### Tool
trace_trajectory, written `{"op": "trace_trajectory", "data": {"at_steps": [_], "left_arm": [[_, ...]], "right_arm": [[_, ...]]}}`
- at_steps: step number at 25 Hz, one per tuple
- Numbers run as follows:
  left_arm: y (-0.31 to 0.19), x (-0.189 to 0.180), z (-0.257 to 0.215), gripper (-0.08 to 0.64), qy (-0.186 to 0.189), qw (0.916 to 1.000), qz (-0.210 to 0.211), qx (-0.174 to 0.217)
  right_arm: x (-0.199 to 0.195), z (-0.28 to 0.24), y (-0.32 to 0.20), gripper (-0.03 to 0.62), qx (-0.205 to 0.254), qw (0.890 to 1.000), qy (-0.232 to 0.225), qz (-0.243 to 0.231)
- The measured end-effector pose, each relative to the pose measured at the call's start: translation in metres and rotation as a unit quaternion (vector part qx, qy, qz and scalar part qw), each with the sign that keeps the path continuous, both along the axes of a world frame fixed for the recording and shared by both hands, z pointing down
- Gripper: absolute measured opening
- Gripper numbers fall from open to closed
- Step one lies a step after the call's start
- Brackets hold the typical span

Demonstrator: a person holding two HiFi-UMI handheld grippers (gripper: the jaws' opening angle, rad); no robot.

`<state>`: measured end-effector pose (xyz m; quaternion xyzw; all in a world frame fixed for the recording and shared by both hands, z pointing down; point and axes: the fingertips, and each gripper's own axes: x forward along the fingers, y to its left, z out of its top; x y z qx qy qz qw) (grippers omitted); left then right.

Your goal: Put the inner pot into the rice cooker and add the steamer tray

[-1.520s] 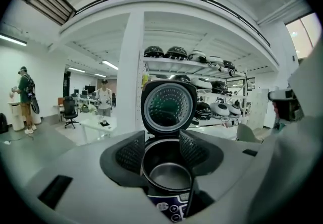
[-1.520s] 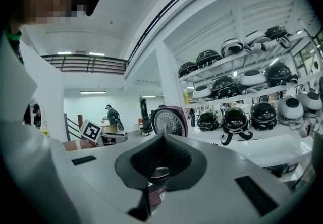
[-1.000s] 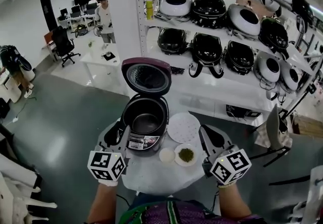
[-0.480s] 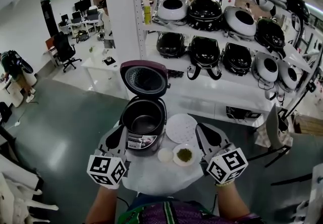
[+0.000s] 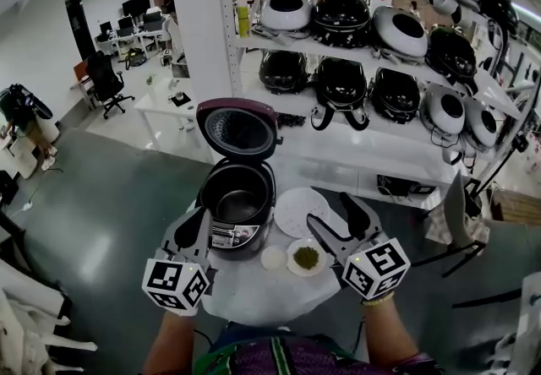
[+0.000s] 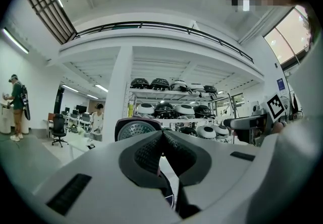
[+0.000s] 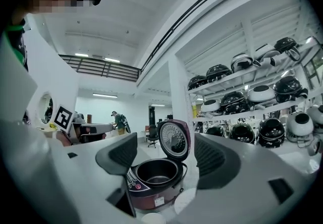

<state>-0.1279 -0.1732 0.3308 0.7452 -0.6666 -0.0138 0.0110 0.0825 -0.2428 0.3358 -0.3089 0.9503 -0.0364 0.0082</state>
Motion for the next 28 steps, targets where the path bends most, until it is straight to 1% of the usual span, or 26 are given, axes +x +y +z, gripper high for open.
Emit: {"op": "trace_trajectory", "data": {"at_steps": [6,12,18,22,28], "left_arm": [[-0.013,0.0,0.003,0.021,-0.009,1.0,0.002,0.001],[-0.034,0.003,0.015,0.021,-0.01,0.9999,0.005,-0.007],[-0.053,0.007,0.031,0.021,-0.007,0.9997,0.008,-0.02],[-0.062,0.004,0.044,0.021,0.003,0.9994,0.006,-0.033],[-0.073,-0.002,0.06,0.021,0.008,0.999,-0.004,-0.044]], "right_arm": [[0.003,0.031,-0.029,0.333,-0.027,0.999,0.02,0.011],[0.01,0.084,-0.065,0.325,-0.063,0.996,0.061,0.029],[0.02,0.138,-0.103,0.311,-0.117,0.988,0.083,0.051],[0.022,0.173,-0.125,0.304,-0.135,0.983,0.108,0.063],[0.025,0.216,-0.153,0.294,-0.154,0.976,0.131,0.076]]}}
